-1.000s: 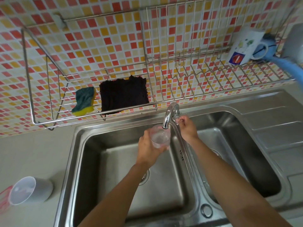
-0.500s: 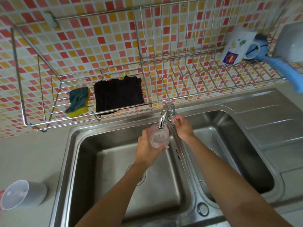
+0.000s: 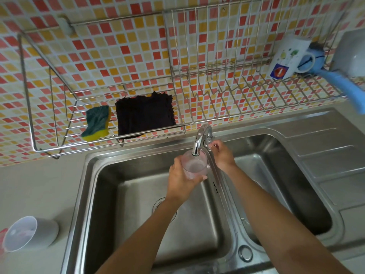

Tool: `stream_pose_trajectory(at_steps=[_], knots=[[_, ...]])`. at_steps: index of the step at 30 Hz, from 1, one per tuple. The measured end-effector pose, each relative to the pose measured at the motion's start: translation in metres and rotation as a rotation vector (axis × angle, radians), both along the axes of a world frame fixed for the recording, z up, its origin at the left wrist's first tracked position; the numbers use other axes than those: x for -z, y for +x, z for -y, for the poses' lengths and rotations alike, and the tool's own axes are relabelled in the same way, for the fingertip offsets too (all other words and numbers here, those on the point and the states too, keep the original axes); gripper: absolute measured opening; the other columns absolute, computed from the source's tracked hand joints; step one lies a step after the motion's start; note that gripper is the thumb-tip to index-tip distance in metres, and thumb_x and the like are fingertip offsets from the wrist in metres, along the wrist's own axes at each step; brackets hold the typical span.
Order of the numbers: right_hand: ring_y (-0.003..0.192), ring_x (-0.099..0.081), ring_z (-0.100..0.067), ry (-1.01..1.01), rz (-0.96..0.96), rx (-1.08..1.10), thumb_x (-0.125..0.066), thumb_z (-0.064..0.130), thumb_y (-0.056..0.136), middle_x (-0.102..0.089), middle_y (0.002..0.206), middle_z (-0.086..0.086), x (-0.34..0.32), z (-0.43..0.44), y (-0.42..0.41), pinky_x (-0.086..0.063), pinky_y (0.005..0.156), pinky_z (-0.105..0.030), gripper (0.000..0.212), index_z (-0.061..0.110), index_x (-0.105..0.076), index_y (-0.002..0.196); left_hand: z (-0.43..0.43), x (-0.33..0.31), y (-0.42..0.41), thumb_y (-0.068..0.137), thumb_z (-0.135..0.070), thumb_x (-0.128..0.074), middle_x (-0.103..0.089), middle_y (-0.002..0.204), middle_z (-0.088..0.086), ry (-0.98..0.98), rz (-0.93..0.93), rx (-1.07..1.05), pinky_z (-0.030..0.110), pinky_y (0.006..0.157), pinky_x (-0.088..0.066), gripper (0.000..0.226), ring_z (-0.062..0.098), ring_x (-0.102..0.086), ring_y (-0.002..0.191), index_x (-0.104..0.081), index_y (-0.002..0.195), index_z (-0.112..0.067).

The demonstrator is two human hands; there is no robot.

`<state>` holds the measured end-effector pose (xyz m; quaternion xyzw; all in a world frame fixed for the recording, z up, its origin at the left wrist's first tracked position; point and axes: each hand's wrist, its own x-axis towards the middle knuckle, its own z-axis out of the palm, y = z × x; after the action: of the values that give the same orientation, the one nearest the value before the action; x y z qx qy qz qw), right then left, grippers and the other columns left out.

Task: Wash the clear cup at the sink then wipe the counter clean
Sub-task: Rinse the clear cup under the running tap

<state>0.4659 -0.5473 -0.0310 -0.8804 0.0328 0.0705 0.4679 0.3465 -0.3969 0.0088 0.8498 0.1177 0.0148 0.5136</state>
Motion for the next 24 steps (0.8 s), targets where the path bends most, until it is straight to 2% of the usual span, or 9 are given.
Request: stream_pose_trajectory(at_steps=[3,5,7,9,13,16,18,21,24], knots=[[0.086,-0.06,-0.022,-0.007,0.003,-0.004,-0.045,0.033,0.099,-0.063,0.096,-0.003,-0.002,0.001,-0.001,-0.037,0.069,-0.029,0.025,0.012,-0.056,0.11,0.001,0.0,-0.003,0.059,-0.037,-0.089,-0.053,0.116,-0.01,0.012,-0.012,0.019,0.027,0.089,-0.045,0.08,0.012,-0.047,0.11,-0.042,0.123,-0.03],[0.089,-0.064,-0.022,-0.053,0.059,-0.037,-0.047,0.033,0.099,-0.066,0.101,-0.001,-0.001,0.002,-0.012,-0.045,0.07,-0.03,0.024,0.019,-0.05,0.117,-0.001,0.001,-0.005,0.059,-0.038,-0.089,-0.052,0.118,-0.011,0.031,0.003,0.03,0.025,0.088,-0.043,0.081,0.011,-0.046,0.109,-0.041,0.124,-0.03],[0.103,-0.062,-0.02,-0.086,0.136,-0.063,-0.051,0.036,0.097,-0.063,0.12,-0.001,0.007,0.005,-0.039,-0.051,0.083,-0.036,0.039,0.024,-0.04,0.132,-0.007,0.003,-0.008,0.06,-0.037,-0.089,-0.051,0.118,-0.012,0.068,0.017,0.019,0.022,0.085,-0.038,0.08,0.009,-0.044,0.108,-0.04,0.123,-0.03],[0.125,-0.05,-0.02,-0.136,0.192,-0.044,-0.052,0.033,0.096,-0.049,0.141,-0.004,0.021,0.011,-0.074,-0.043,0.101,-0.039,0.052,0.019,-0.034,0.143,-0.013,0.007,-0.011,0.06,-0.036,-0.089,-0.049,0.117,-0.011,0.12,0.032,-0.012,0.021,0.084,-0.036,0.079,0.009,-0.043,0.106,-0.042,0.122,-0.026],[0.142,-0.03,-0.024,-0.366,0.256,-0.115,-0.051,0.022,0.095,-0.034,0.153,-0.009,0.059,0.024,-0.127,-0.03,0.114,-0.04,0.056,0.009,-0.033,0.146,-0.023,0.019,-0.02,0.063,-0.031,-0.087,-0.05,0.117,-0.004,0.175,0.006,-0.05,0.021,0.077,-0.04,0.078,0.014,-0.055,0.1,-0.043,0.126,-0.017],[0.147,-0.013,-0.022,-0.54,0.239,-0.229,-0.047,0.026,0.096,-0.018,0.159,-0.006,0.082,0.028,-0.146,-0.018,0.119,-0.041,0.062,0.009,-0.022,0.15,-0.03,0.034,-0.028,0.063,-0.035,-0.084,-0.049,0.114,-0.001,0.348,-0.015,-0.038,0.032,0.08,-0.045,0.077,0.021,-0.056,0.1,-0.044,0.125,-0.013],[0.148,-0.007,-0.02,-0.623,0.222,-0.281,-0.04,0.028,0.098,-0.01,0.159,-0.006,0.087,0.028,-0.151,-0.007,0.119,-0.038,0.062,0.01,-0.015,0.152,-0.033,0.047,-0.033,0.063,-0.045,-0.076,-0.051,0.109,-0.001,0.524,-0.027,-0.022,0.037,0.084,-0.043,0.073,0.022,-0.055,0.102,-0.047,0.122,-0.014],[0.145,-0.019,-0.023,-0.709,0.236,-0.267,-0.03,0.026,0.096,-0.024,0.156,-0.011,0.085,0.026,-0.15,-0.01,0.117,-0.039,0.057,0.006,-0.026,0.149,-0.042,0.065,-0.04,0.058,-0.056,-0.057,-0.052,0.106,-0.002,0.746,-0.089,0.057,0.038,0.082,-0.041,0.075,0.021,-0.054,0.101,-0.047,0.122,-0.018],[0.144,-0.024,-0.025,-0.719,0.249,-0.262,-0.029,0.023,0.093,-0.029,0.154,-0.013,0.087,0.025,-0.15,-0.014,0.116,-0.041,0.057,0.004,-0.03,0.147,-0.049,0.076,-0.049,0.052,-0.05,-0.076,-0.053,0.105,0.002,0.887,-0.137,0.117,0.04,0.08,-0.042,0.082,0.025,-0.056,0.095,-0.048,0.123,-0.019]])
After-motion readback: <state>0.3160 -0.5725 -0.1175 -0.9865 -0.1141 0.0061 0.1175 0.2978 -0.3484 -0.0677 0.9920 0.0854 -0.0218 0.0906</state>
